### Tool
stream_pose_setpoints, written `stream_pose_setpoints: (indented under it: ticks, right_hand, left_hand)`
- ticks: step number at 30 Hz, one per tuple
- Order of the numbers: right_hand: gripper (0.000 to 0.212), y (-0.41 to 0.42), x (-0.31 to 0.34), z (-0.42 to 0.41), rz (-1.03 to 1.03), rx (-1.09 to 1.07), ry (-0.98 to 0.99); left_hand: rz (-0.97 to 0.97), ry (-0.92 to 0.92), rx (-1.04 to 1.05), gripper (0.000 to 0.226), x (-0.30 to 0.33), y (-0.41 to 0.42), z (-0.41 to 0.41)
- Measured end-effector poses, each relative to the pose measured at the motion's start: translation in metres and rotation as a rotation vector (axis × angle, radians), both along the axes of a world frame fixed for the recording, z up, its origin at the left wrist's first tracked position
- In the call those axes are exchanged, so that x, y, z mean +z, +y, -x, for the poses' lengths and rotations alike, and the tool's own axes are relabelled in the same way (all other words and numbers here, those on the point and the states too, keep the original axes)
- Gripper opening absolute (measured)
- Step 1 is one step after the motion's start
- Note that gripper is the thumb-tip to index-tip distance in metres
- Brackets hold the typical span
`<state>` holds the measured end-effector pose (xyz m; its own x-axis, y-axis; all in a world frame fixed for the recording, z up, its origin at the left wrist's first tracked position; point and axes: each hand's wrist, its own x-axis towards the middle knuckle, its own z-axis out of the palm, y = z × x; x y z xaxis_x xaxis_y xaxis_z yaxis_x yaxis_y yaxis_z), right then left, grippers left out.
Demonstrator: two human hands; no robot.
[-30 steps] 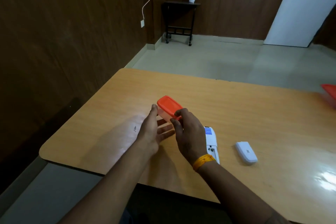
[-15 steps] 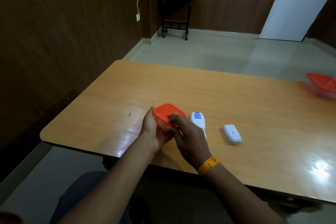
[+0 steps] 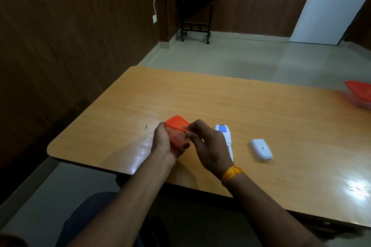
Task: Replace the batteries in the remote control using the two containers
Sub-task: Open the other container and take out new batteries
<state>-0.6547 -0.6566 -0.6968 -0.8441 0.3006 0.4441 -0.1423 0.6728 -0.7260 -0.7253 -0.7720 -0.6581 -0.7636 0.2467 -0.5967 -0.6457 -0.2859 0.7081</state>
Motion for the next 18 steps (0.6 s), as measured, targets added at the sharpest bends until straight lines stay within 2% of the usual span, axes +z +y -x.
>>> stream_pose_setpoints:
  ticks: [5,8,11,13,18]
  right_hand:
    - [0.006,0.01,0.007,0.009,0.056,-0.181,0.064]
    - [0.007,0.012,0.01,0.012,0.029,-0.196,0.057]
    - [0.007,0.004,0.008,0.008,-0.009,-0.188,0.051]
    - [0.005,-0.001,0.003,0.006,-0.033,-0.191,0.047]
    - [0.024,-0.007,-0.007,0.008,-0.078,-0.198,0.043]
  left_hand:
    - [0.083,0.067,-0.064,0.034,-0.004,-0.002,-0.001]
    - [0.11,0.073,-0.097,0.033,-0.004,-0.006,0.005]
    - [0.176,0.037,-0.163,0.049,-0.004,-0.01,0.012]
    - [0.226,0.084,-0.174,0.054,-0.005,-0.012,0.017]
    - [0.27,0.178,-0.193,0.036,-0.004,-0.022,0.025]
